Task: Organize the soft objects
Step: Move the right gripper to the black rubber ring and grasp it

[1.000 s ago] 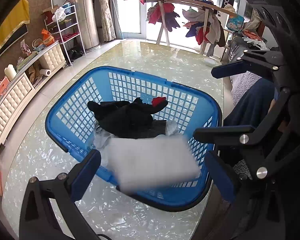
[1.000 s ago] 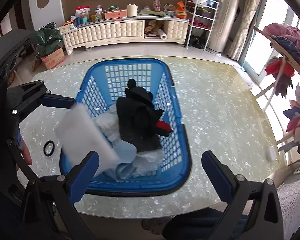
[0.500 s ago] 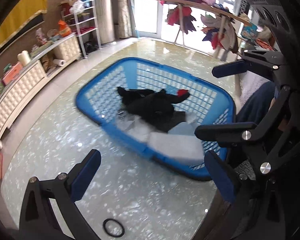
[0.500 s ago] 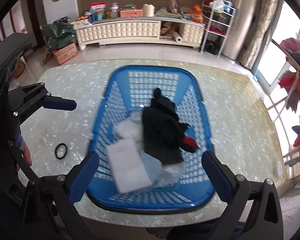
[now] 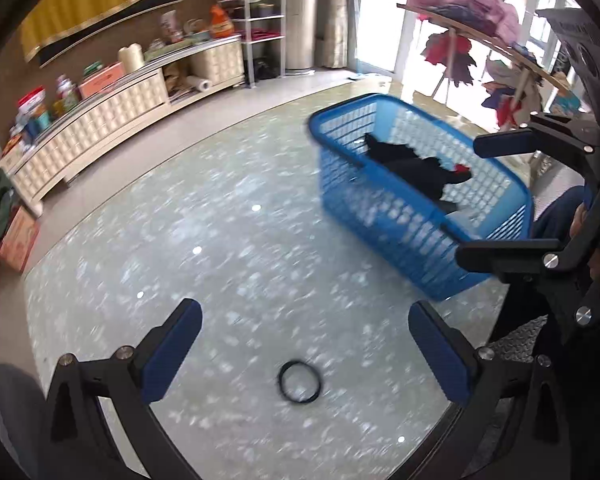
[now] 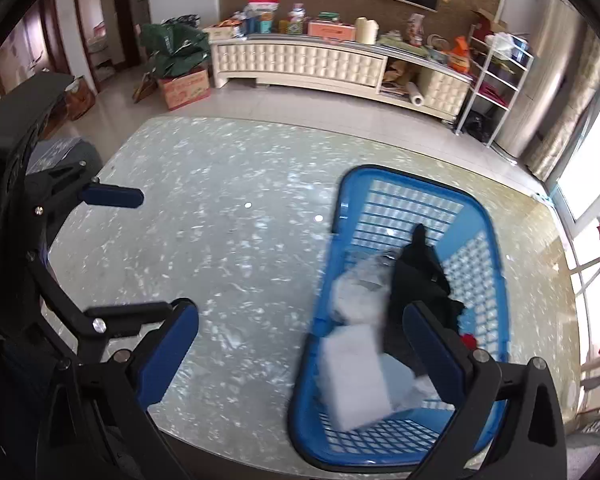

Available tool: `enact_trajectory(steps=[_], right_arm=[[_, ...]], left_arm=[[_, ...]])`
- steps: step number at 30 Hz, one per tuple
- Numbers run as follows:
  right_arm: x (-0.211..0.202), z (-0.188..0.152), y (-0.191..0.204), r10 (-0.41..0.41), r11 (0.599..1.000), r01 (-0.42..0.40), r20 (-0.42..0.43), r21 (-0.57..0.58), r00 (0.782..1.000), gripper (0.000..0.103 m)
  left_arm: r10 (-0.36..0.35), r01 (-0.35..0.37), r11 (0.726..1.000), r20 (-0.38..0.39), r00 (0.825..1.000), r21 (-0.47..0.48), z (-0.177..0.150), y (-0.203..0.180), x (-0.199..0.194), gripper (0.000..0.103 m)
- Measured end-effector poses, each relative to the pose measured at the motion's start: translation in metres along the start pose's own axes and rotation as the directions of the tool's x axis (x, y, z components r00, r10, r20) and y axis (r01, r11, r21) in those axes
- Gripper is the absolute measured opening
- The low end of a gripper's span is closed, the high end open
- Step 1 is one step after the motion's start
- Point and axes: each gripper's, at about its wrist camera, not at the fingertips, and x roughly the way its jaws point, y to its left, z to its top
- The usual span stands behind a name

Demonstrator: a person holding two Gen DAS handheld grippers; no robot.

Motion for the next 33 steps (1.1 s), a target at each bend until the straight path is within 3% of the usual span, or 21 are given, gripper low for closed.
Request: enact_trajectory(steps=[18, 29, 33], right_arm=[[0.067, 0.016, 0.093, 0.079, 0.982, -0.098, -0.119, -0.162, 0.99, 0.102], [0.12, 0.005, 0.112, 0.09, 0.976, -0.129, -0.216, -0.173, 0.972, 0.102], [0.138, 0.0, 0.112, 0.112, 0.98, -0.149, -0.251, -0.134, 0.962, 0.102]], left_arm=[[0.122, -0.136, 0.982, -0.111, 0.986, -0.131, -0.084, 0.088, -0.023, 0.103], [0.147, -0.18, 0.968, -0.187, 0.971, -0.176, -0.113, 0.118, -0.002, 0.103], [0.122, -0.167, 0.963, -0.21, 0.97, -0.21, -0.126, 0.124, 0.01, 0.103]])
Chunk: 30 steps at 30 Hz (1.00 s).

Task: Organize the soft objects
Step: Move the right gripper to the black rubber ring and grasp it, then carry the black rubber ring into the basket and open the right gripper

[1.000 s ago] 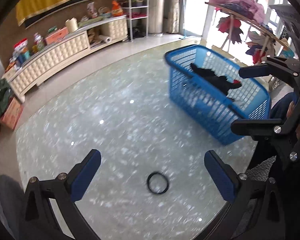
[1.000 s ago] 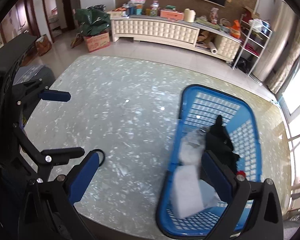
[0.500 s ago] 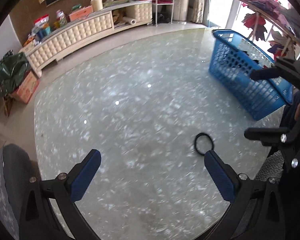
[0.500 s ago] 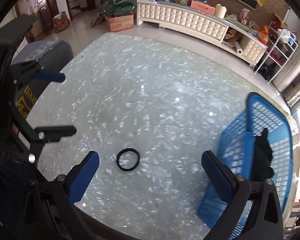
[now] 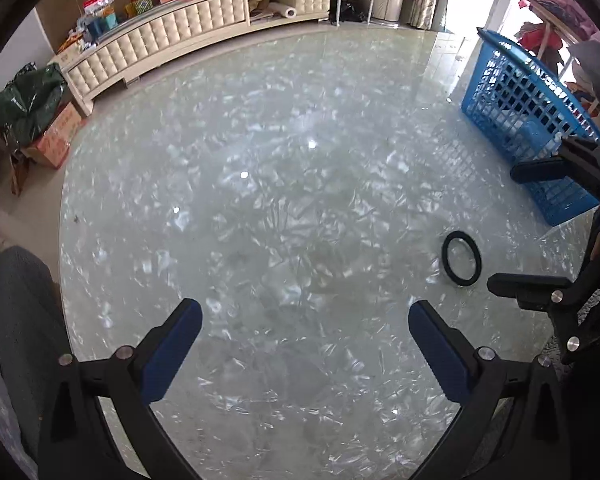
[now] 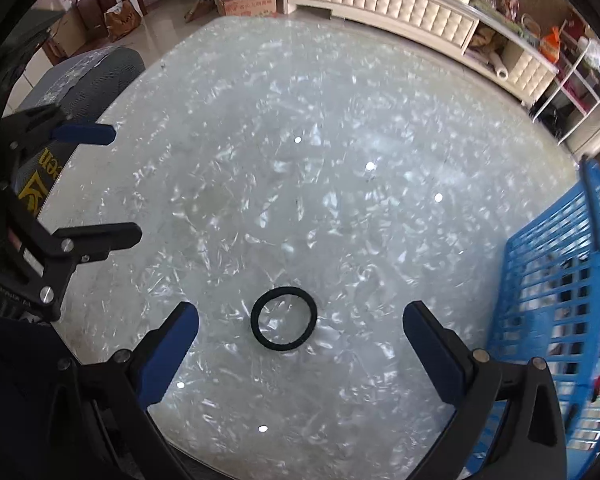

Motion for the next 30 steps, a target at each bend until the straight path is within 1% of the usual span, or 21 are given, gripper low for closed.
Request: enact_trajectory(steps=[4, 8, 10, 13, 14, 15, 17, 18, 19, 21, 22, 23, 25, 26, 28, 30], right_arm=[[0.02, -0.003, 0.002, 0.02, 1.0, -0.019, -0.04, 0.02, 0.999, 0.102], [0.037, -0.005, 0.003, 0.023, 0.999, -0.022, -0.064, 0.026, 0.998, 0.102], [0.044, -0.005, 0.003, 0.019, 0.999, -0.017, -0.071, 0.03, 0.997, 0.093], [0.06, -0.004, 0.005, 0.019, 0.999, -0.015, -0.092, 0.04, 0.996, 0.083], [0.063, -0.005, 0.005, 0.019, 0.999, -0.015, -0.1, 0.042, 0.995, 0.083], [0.064, -0.005, 0.009, 0.0, 1.0, 0.003, -0.088, 0.028, 0.996, 0.081], [0.066, -0.003, 0.013, -0.001, 1.0, 0.003, -0.078, 0.023, 0.997, 0.08], [0.067, -0.005, 0.013, -0.003, 1.0, 0.004, -0.072, 0.021, 0.997, 0.075], [0.066, -0.006, 0.014, -0.002, 1.0, 0.003, -0.064, 0.02, 0.998, 0.067], [0.063, -0.01, 0.016, 0.0, 1.0, 0.001, -0.052, 0.02, 0.999, 0.057], [0.061, -0.012, 0.016, 0.001, 1.0, 0.0, -0.051, 0.019, 0.999, 0.052], [0.059, -0.013, 0.016, 0.003, 1.0, -0.002, -0.048, 0.014, 0.999, 0.05], [0.056, -0.016, 0.02, 0.009, 1.0, -0.009, -0.037, 0.003, 0.999, 0.04], [0.056, -0.018, 0.022, 0.012, 1.0, -0.012, -0.033, -0.001, 0.999, 0.038], [0.048, -0.023, 0.018, 0.019, 1.0, -0.019, -0.031, 0.0, 0.999, 0.026], [0.041, -0.025, 0.013, 0.028, 1.0, -0.028, -0.033, 0.014, 0.999, 0.019]], left_arm=[[0.001, -0.001, 1.0, -0.029, 1.0, -0.022, -0.005, 0.002, 0.014, 0.103], [-0.004, 0.004, 1.0, -0.037, 0.999, -0.014, -0.003, -0.005, 0.019, 0.103], [-0.012, 0.012, 1.0, -0.041, 0.999, -0.008, -0.001, -0.009, 0.022, 0.103], [-0.014, 0.015, 1.0, -0.052, 0.999, 0.014, -0.001, -0.017, 0.026, 0.103], [-0.015, 0.016, 1.0, -0.054, 0.998, 0.02, 0.0, -0.019, 0.027, 0.103], [-0.018, 0.019, 1.0, -0.056, 0.998, 0.024, 0.0, -0.02, 0.027, 0.103], [-0.02, 0.022, 0.999, -0.06, 0.998, 0.03, 0.001, -0.024, 0.028, 0.103], [-0.022, 0.024, 0.999, -0.058, 0.998, 0.036, 0.002, -0.026, 0.027, 0.103], [-0.02, 0.023, 0.999, -0.057, 0.998, 0.043, 0.002, -0.029, 0.027, 0.103], [-0.016, 0.019, 0.998, -0.056, 0.998, 0.052, 0.004, -0.033, 0.027, 0.103], [-0.017, 0.019, 0.998, -0.055, 0.998, 0.053, 0.005, -0.034, 0.027, 0.103], [-0.018, 0.021, 0.998, -0.055, 0.998, 0.055, 0.005, -0.036, 0.027, 0.103], [-0.019, 0.023, 0.998, -0.055, 0.998, 0.061, 0.005, -0.038, 0.026, 0.103], [-0.019, 0.022, 0.998, -0.056, 0.998, 0.064, 0.005, -0.039, 0.025, 0.103], [-0.016, 0.02, 0.998, -0.059, 0.998, 0.067, 0.006, -0.04, 0.026, 0.103], [-0.015, 0.019, 0.997, -0.057, 0.998, 0.07, 0.006, -0.041, 0.025, 0.103]])
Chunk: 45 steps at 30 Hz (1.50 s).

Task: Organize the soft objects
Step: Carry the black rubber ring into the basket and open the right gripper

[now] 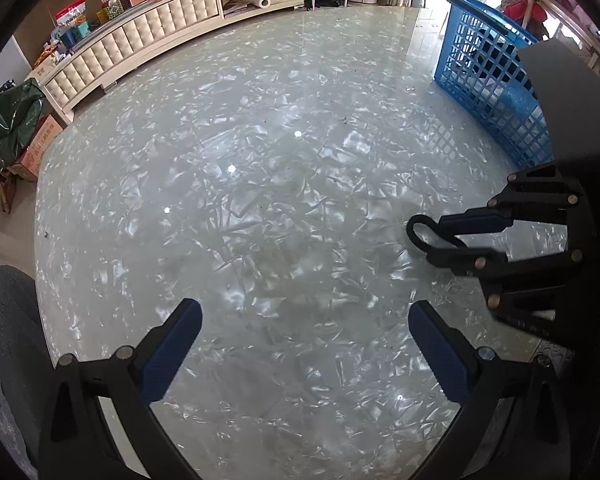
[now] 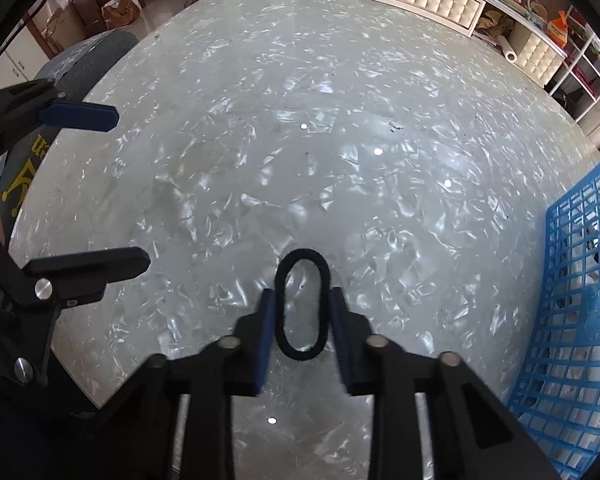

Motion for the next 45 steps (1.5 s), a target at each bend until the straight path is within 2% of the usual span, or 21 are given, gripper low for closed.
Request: enact_trajectory(steps=[8, 13, 22, 26, 35, 45], right_arm=[[-0.019, 0.002, -0.024, -0.001, 0.998, 0.0, 0.02, 0.065, 1.0, 0.018], [-0.052, 0.005, -0.03, -0.013, 0.997, 0.007, 0.078, 0.074, 0.997, 0.018], [-0.123, 0.009, -0.052, -0.065, 0.994, 0.046, 0.206, 0.095, 0.976, 0.018], [-0.147, 0.001, -0.07, -0.1, 0.99, 0.073, 0.237, 0.119, 0.966, 0.018], [-0.173, -0.018, -0.098, -0.162, 0.973, 0.109, 0.266, 0.202, 0.95, 0.018], [-0.197, -0.042, -0.123, -0.215, 0.953, 0.135, 0.293, 0.271, 0.931, 0.018]], left_arm=[[0.006, -0.006, 1.0, 0.029, 1.0, -0.002, 0.003, -0.003, -0.012, 0.103], [0.013, -0.012, 1.0, 0.053, 0.998, -0.012, 0.012, -0.007, -0.027, 0.103], [0.009, -0.002, 0.999, 0.181, 0.984, -0.039, 0.049, -0.021, -0.076, 0.103], [-0.011, 0.017, 1.0, 0.229, 0.973, -0.026, 0.061, -0.03, -0.093, 0.103], [-0.049, 0.047, 0.999, 0.259, 0.965, 0.014, 0.088, -0.058, -0.107, 0.103], [-0.066, 0.044, 0.996, 0.295, 0.953, 0.08, 0.124, -0.1, -0.114, 0.103]])
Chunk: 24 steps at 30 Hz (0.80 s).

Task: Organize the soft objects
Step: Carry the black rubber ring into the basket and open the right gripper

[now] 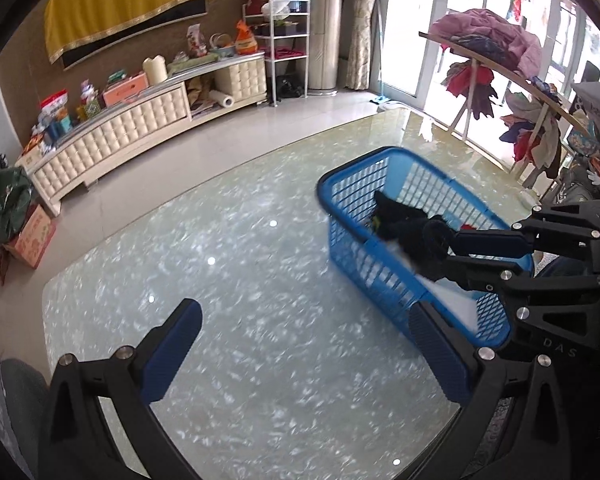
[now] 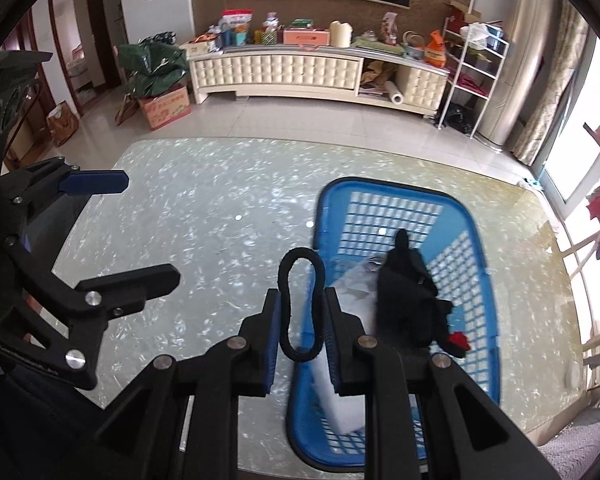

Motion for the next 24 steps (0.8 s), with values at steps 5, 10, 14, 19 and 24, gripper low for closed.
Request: enact_trajectory(steps=[5, 10, 14, 19, 24], right_arm=[[-0.007, -0.005, -0.019, -0.023, 0.999, 0.023, 0.006, 0.029, 1.0, 0.018], [-0.013, -0.012, -0.034, -0.043, 0.998, 0.043, 0.001, 0.053, 0.999, 0.018], [-0.014, -0.018, -0.042, -0.061, 0.996, 0.062, -0.011, 0.066, 0.998, 0.018], [-0.014, -0.029, -0.051, -0.071, 0.994, 0.074, -0.036, 0.084, 0.997, 0.018], [-0.007, -0.039, -0.061, -0.066, 0.991, 0.074, -0.068, 0.111, 0.995, 0.018]], left_arm=[[-0.009, 0.009, 0.999, 0.003, 1.0, 0.034, 0.013, -0.018, 0.007, 0.103], [-0.026, 0.025, 0.998, 0.009, 1.0, 0.051, 0.022, -0.033, 0.014, 0.103], [-0.032, 0.033, 0.996, -0.003, 0.999, 0.082, 0.026, -0.048, 0.025, 0.103], [-0.048, 0.049, 0.994, -0.018, 0.999, 0.101, 0.03, -0.059, 0.036, 0.103], [-0.068, 0.072, 0.991, -0.044, 0.997, 0.115, 0.03, -0.068, 0.047, 0.103]])
